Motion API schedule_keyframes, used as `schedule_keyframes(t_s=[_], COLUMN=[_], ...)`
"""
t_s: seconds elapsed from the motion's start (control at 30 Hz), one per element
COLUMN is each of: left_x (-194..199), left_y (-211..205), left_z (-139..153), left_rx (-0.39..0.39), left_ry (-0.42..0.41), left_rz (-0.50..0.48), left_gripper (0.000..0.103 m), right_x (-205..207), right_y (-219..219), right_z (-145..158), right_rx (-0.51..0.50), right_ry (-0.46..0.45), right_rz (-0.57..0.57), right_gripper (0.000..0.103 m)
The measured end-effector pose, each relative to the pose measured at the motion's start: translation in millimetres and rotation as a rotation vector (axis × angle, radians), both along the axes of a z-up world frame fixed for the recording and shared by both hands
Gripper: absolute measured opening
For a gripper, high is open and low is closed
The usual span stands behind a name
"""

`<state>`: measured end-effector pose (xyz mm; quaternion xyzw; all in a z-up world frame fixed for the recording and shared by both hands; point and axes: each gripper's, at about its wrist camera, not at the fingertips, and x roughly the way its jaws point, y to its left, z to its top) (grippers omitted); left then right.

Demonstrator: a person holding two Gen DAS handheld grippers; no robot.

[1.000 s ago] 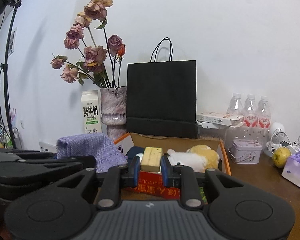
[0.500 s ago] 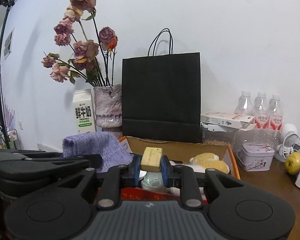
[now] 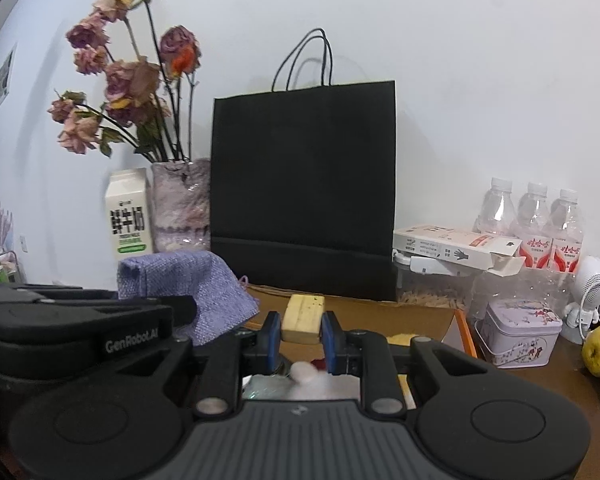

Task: Organize objects
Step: 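Carry the lilac pouch and yellow block with both grippers over the red box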

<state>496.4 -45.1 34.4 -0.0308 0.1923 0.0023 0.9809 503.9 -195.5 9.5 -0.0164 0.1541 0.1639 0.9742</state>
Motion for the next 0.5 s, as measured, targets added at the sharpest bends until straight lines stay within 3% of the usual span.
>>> schedule_keyframes(t_s=[0.5], left_x=[51.4], left_y=[7.4], left_z=[-14.8], left_rx=[0.005], left_ry=[0.05], left_rz=[-0.001], left_gripper=[0.014], right_x=[41.6], right_y=[-1.5], right_z=[-8.8], right_rx=[-0.033], right_ry=[0.03], right_rz=[-0.052], right_gripper=[0.02])
